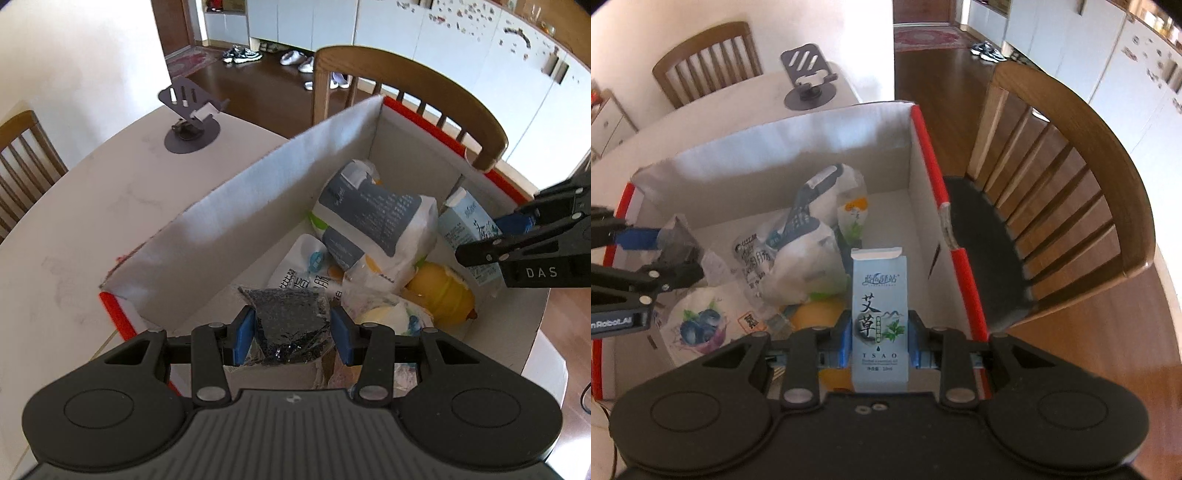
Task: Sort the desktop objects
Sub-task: 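Carry the milk carton and seaweed packet over the red box with both tools, then lower both items into the box and open the right tool, then the left tool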
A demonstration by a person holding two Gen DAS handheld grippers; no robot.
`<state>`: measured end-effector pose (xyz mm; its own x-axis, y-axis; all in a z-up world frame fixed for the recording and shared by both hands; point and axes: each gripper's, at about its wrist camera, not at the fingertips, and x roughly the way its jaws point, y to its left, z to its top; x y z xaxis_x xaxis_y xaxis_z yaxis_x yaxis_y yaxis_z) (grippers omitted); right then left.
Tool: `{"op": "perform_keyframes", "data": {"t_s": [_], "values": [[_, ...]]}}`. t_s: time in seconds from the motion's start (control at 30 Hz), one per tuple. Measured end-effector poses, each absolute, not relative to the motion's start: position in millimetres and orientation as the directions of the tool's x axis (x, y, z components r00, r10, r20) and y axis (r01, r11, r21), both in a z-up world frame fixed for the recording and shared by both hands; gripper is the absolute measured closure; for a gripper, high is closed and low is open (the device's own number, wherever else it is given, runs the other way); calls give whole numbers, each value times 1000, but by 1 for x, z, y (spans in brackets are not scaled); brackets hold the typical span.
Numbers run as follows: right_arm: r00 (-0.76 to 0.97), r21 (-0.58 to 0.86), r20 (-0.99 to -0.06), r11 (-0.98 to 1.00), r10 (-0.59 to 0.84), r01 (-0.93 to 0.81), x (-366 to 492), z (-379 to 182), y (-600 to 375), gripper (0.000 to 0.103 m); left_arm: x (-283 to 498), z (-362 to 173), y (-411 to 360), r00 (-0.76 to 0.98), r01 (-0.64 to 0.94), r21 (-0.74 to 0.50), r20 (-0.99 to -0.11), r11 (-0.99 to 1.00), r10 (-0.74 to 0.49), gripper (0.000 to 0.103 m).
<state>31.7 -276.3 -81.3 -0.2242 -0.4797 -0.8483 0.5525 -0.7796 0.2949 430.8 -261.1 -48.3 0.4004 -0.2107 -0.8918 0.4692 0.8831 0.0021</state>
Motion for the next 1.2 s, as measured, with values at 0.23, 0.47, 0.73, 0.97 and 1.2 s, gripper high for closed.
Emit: {"op": "perform_keyframes", "data": {"t_s": [0.23,0.47,0.73,0.97,1.2], "values": [[-192,283,-860,-755,-474,592,39,-86,-285,75,432,-59,-268,378,484,4,-903,875,-205,60],[-188,288,-863,-763,-468,579,32,-87,-284,75,435,-66,-267,359,474,-2,-913,880,-196,60],[-193,281,-864,-762,-465,583,34,-86,-285,72,435,-67,-263,358,461,-11,-913,887,-197,53],[-194,274,-867,-764,-459,584,35,-86,-284,71,430,-61,-264,375,468,1,-905,884,-198,49],[-207,254,-870,-766,-448,590,38,-80,-274,57,426,-53,-255,401,438,1,-895,899,-195,32]]}}
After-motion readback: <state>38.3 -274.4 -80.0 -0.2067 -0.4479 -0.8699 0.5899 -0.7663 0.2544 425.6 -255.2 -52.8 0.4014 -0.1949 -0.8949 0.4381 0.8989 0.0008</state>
